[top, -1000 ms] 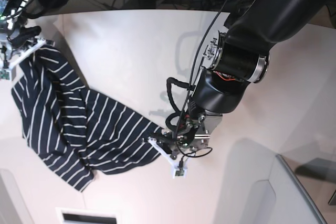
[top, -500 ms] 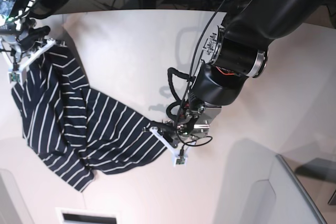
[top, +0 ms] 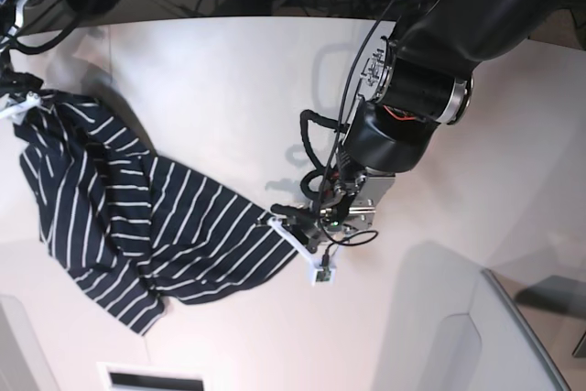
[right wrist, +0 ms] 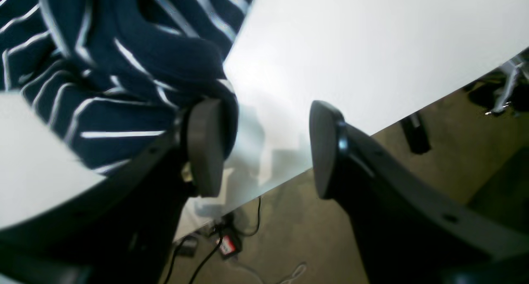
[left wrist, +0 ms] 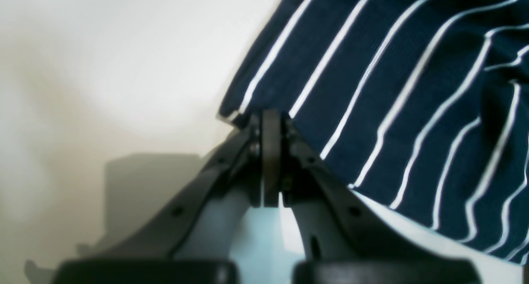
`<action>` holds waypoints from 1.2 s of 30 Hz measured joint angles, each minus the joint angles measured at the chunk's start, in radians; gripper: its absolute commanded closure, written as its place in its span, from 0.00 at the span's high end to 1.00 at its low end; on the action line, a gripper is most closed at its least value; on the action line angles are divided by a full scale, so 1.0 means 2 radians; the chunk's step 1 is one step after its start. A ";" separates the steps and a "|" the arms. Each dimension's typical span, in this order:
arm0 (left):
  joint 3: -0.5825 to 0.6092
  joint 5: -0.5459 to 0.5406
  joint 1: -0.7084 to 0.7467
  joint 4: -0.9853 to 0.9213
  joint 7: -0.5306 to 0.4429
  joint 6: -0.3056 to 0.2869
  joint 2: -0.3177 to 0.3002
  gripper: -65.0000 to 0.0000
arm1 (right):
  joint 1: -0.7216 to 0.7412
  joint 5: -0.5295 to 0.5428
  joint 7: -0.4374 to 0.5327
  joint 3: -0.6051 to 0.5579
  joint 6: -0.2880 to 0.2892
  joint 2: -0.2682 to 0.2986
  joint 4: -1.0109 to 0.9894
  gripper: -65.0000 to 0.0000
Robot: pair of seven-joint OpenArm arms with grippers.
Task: Layout the t-shirt on the table in an organized manner, then fold the t-shirt properly
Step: 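Hold the shirt with both grippers and stretch it apart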
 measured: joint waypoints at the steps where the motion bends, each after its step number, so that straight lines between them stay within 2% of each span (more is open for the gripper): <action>1: 0.000 -0.001 0.008 0.015 0.008 -0.004 -0.005 0.00 | 0.002 0.000 0.000 0.000 0.000 0.001 0.000 0.47; 6: -0.012 -0.004 0.089 0.167 0.076 -0.005 -0.041 0.00 | 0.007 0.000 0.004 0.003 -0.004 -0.002 -0.001 0.47; 8: -0.050 -0.001 0.123 0.234 0.125 0.000 -0.048 0.00 | 0.010 0.001 0.015 0.008 -0.006 -0.001 -0.001 0.47; 10: -0.094 0.003 0.150 0.297 0.195 0.008 -0.051 0.00 | 0.011 0.000 0.034 0.015 -0.006 -0.001 0.000 0.47; 12: -0.128 0.011 0.175 0.361 0.237 0.018 -0.056 0.00 | 0.010 -0.002 0.033 0.018 -0.006 -0.001 0.001 0.47; 15: -0.146 0.016 0.199 0.451 0.277 0.020 -0.061 0.00 | 0.008 -0.002 0.038 0.018 -0.007 -0.001 0.001 0.47; 17: -0.145 0.012 0.197 0.489 0.281 0.015 -0.054 0.00 | 0.008 -0.001 0.038 0.018 -0.006 -0.002 0.001 0.47; 19: -0.130 0.011 0.187 0.496 0.282 0.015 -0.041 0.00 | 0.008 -0.002 0.038 0.018 -0.006 -0.002 0.001 0.47; 22: -0.064 0.011 0.170 0.478 0.284 0.014 -0.020 0.00 | 0.008 -0.001 0.062 0.019 -0.006 -0.001 0.001 0.47; 24: -0.016 0.009 0.148 0.430 0.283 0.010 -0.002 0.00 | 0.006 -0.002 0.073 0.019 -0.007 -0.001 0.001 0.47; 26: -0.004 0.005 0.124 0.367 0.277 0.005 0.022 0.00 | -0.002 0.000 0.075 0.019 -0.006 -0.001 0.001 0.47; 28: -0.009 0.002 0.102 0.306 0.236 0.005 0.030 0.00 | -0.011 -0.002 0.072 0.019 -0.006 -0.001 0.001 0.47; 32: -0.015 0.012 0.059 0.165 0.139 0.018 0.012 0.00 | -0.013 -0.002 0.076 0.019 -0.006 -0.001 0.001 0.47; 34: -0.016 0.006 0.046 0.118 0.084 0.013 0.009 0.00 | -0.013 0.000 0.075 0.019 -0.005 -0.001 0.001 0.47; 36: -0.015 0.008 0.031 0.087 0.063 0.016 0.016 0.00 | -0.014 -0.001 0.075 0.019 -0.005 -0.001 0.001 0.47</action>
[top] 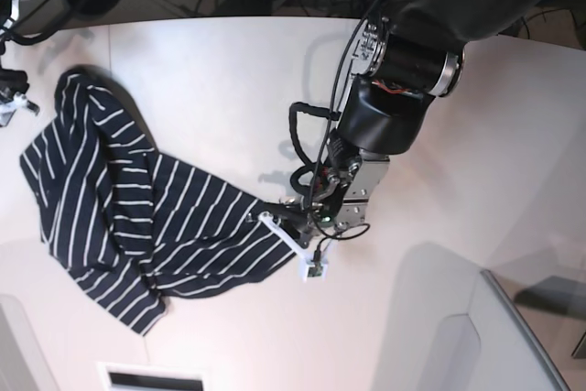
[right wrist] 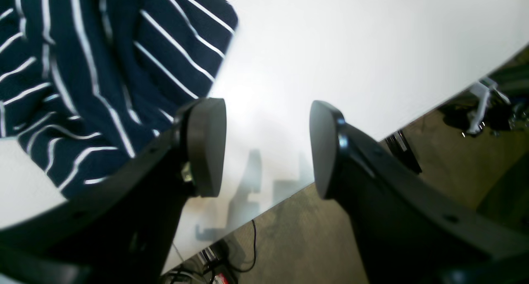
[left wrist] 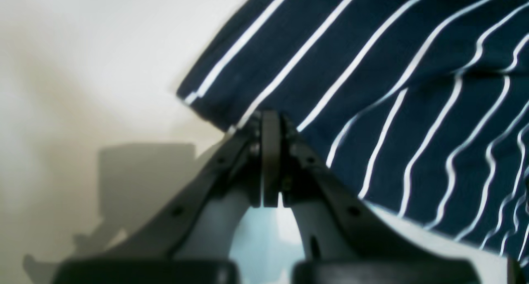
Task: Layout the t-shirt on the table in an organized manner, then fold the t-shirt properly
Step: 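Hold the shirt with both grippers and stretch it apart, then lift the shirt with both grippers and spread it across the table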
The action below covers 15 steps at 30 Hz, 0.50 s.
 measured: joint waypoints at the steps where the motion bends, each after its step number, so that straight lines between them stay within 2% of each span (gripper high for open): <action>1: 0.000 -0.001 -0.004 -0.010 -0.006 -0.002 0.003 0.00 | 0.000 -0.001 0.000 -0.001 0.000 0.000 0.000 0.47; 10: 0.002 -0.005 0.000 -0.014 -0.019 -0.007 0.000 0.00 | 0.000 -0.001 0.000 -0.002 0.002 -0.001 0.000 0.47; 13: 0.002 -0.010 0.010 -0.009 -0.033 -0.026 -0.024 0.00 | 0.000 -0.001 0.000 -0.004 0.002 -0.001 0.000 0.47; 15: 0.002 -0.012 0.010 -0.007 -0.039 -0.026 -0.047 0.00 | 0.000 -0.001 0.000 -0.004 0.002 -0.001 -0.001 0.47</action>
